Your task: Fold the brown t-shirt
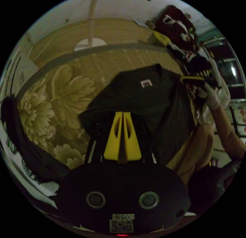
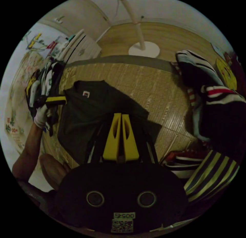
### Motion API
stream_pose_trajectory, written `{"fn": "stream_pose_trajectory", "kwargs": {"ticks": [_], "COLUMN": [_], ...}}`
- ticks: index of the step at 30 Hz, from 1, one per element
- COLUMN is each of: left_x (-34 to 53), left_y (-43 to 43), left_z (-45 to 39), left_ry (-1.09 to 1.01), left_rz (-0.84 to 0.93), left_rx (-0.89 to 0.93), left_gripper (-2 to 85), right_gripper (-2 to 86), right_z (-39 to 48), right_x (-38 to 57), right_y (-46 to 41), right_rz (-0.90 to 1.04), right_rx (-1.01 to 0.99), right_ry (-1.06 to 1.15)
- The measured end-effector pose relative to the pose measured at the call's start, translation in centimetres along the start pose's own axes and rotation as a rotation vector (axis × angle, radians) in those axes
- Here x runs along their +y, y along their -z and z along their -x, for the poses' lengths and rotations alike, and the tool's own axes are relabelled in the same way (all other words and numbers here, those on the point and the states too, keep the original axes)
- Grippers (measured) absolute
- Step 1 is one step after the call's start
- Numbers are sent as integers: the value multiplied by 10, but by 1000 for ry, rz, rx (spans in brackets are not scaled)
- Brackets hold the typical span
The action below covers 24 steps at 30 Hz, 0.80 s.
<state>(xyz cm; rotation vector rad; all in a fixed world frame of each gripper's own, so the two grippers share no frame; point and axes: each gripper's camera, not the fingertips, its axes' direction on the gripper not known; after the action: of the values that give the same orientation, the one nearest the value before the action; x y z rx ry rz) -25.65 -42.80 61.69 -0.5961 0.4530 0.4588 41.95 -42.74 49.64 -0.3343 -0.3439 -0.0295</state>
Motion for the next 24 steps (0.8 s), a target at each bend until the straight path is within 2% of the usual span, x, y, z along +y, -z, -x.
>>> {"fn": "stream_pose_trajectory", "kwargs": {"ticks": [1,4,8,11,14,17,20,24], "left_x": [4,26,43,39,36,44,60,104], "left_y": [4,24,20,-6,-19,-11,-1,28], "left_z": [6,17,-21,-44,-44,-29,-27,-40], "left_ry": [38,120,-115,-190,-114,34,90,45], "left_rz": [-31,-167,-195,-95,-61,-137,-188,-248], "left_rx": [-6,-53,4,13,-72,-77,-108,-114], "left_gripper": [-6,-7,-7,-6,-5,-4,-5,-2], "right_gripper": [-12,-11,-10,-10,-13,-14,-14,-11], "right_z": [-2,6,39,51,45,40,50,71], "right_x": [1,9,17,8,1,-4,-5,3], "right_y": [-1,8,7,-13,-20,-18,-19,-6], "right_rz": [-8,-89,-133,-71,-79,-102,-104,-153], "right_rx": [68,53,-8,34,115,108,127,178], "right_ry": [-20,-3,137,131,53,-12,-33,-42]}}
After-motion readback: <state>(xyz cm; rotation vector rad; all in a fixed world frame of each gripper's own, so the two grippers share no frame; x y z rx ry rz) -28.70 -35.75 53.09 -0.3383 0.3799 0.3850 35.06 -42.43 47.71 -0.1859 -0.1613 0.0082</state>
